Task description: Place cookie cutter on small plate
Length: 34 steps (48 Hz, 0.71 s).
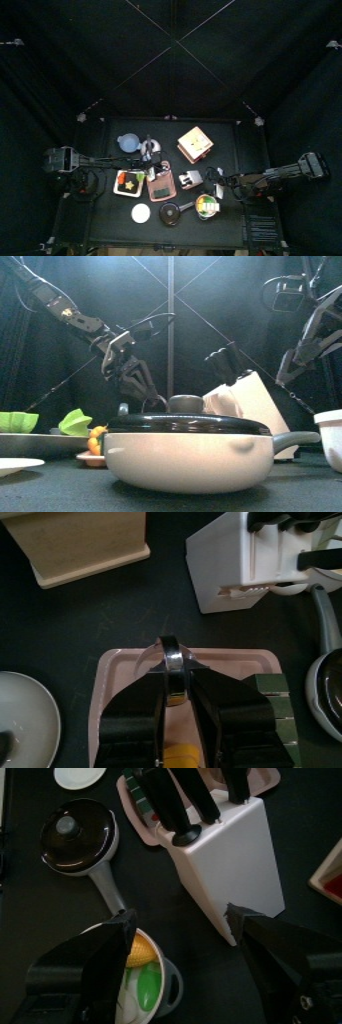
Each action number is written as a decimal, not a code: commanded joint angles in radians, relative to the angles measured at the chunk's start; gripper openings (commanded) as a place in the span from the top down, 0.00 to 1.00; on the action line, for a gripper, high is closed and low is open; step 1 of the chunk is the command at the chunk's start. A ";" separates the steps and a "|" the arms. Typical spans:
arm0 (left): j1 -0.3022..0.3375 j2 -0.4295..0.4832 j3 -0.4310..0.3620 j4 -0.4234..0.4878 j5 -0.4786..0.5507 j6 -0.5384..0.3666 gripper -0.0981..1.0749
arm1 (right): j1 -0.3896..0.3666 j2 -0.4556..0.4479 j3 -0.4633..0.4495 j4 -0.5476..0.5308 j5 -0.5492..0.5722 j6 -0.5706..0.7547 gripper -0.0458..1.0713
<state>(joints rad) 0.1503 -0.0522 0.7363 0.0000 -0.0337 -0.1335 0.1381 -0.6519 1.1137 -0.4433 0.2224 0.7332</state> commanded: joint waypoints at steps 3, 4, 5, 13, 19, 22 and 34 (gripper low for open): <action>-0.031 -0.052 -0.023 0.002 0.015 0.003 0.42 | 0.000 -0.005 -0.009 0.002 -0.009 0.002 0.06; -0.038 -0.061 -0.021 0.002 0.025 0.003 0.42 | 0.000 -0.005 -0.009 0.002 -0.009 0.002 0.06; -0.046 -0.071 -0.021 0.002 0.032 0.003 0.42 | -0.002 -0.005 -0.009 0.002 -0.008 0.002 0.06; -0.149 -0.156 -0.011 0.000 0.121 0.002 0.42 | -0.002 -0.003 -0.006 0.002 -0.009 0.002 0.06; -0.267 -0.212 0.014 -0.012 0.176 -0.005 0.42 | 0.000 -0.003 -0.006 0.003 -0.009 0.003 0.06; -0.325 -0.229 0.028 -0.032 0.184 -0.006 0.42 | -0.002 -0.003 -0.006 0.003 -0.011 0.003 0.06; -0.500 -0.244 0.089 -0.086 0.184 0.000 0.42 | -0.002 0.006 -0.006 0.002 -0.028 0.003 0.06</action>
<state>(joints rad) -0.3083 -0.2807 0.8237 -0.0828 0.1534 -0.1350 0.1381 -0.6473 1.1183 -0.4433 0.2056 0.7348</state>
